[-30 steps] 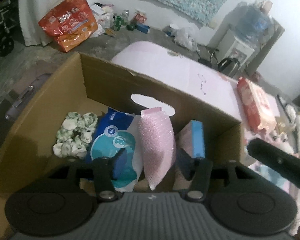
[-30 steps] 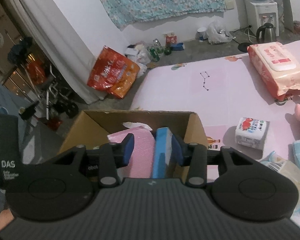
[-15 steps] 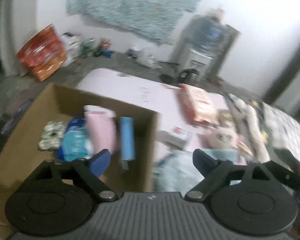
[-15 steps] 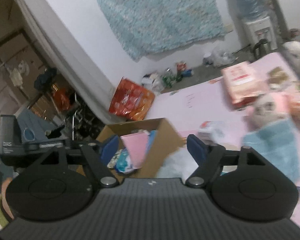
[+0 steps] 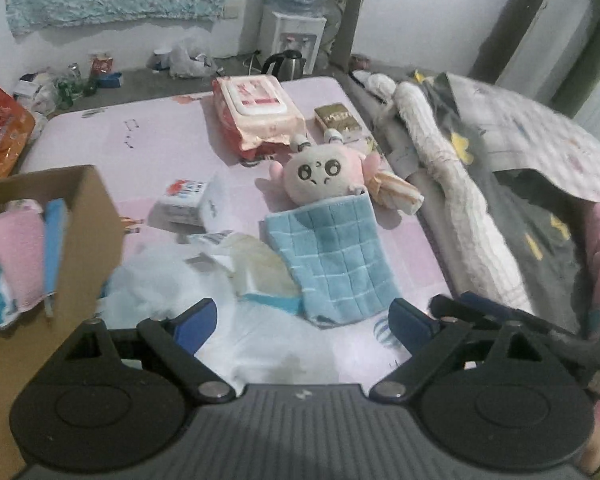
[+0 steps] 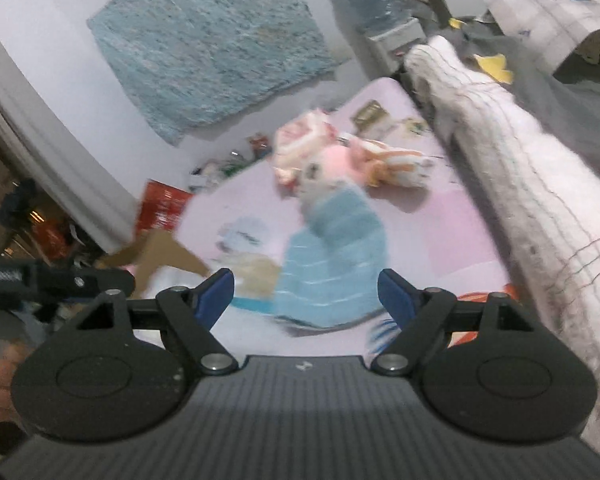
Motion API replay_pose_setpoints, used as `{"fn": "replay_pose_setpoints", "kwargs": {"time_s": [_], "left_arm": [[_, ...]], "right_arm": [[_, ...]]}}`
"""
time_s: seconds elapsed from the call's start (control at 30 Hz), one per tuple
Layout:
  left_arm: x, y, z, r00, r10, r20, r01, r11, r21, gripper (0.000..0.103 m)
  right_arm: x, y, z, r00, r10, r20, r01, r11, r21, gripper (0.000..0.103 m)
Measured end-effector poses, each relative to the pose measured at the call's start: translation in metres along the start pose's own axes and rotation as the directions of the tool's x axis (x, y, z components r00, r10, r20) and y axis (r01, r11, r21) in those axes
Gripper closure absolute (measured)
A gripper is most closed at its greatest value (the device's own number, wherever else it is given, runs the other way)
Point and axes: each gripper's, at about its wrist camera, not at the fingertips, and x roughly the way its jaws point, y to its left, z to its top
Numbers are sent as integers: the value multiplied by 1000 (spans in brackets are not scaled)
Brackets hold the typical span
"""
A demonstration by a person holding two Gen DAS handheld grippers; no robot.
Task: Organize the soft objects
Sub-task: 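Move both grippers over the light blue towel on the bed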
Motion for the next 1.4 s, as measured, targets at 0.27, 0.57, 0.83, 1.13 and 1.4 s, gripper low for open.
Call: {"fn": "replay_pose_setpoints", "kwargs": {"time_s": [0.27,0.57,0.83,1.13,1.4], "left_arm": [[48,-13,0,998,22,-52,-23,999,-34,43],[51,-24,-12,999,1,-52,-3,999,-38,61],[17,-48,-38,996,-94,-7,94,996,-13,60],[-6,-65,-89,979,-202,-20,202,979,-5,59],[-16,-70,-156,978,-203,-53,207,976,64,53]], "right_arm": [[89,-16,8,993,-83,-84,77,995,-71,54],[120,3,-7,970,-212,-122,159,926,-341,98],[67,-10,-38,968,-200,-151,148,942,-300,98],[-19,-29,-103,974,-160,-161,129,974,-186,99],[-77,-40,-152,983,-98,-153,86,993,-84,99]]}}
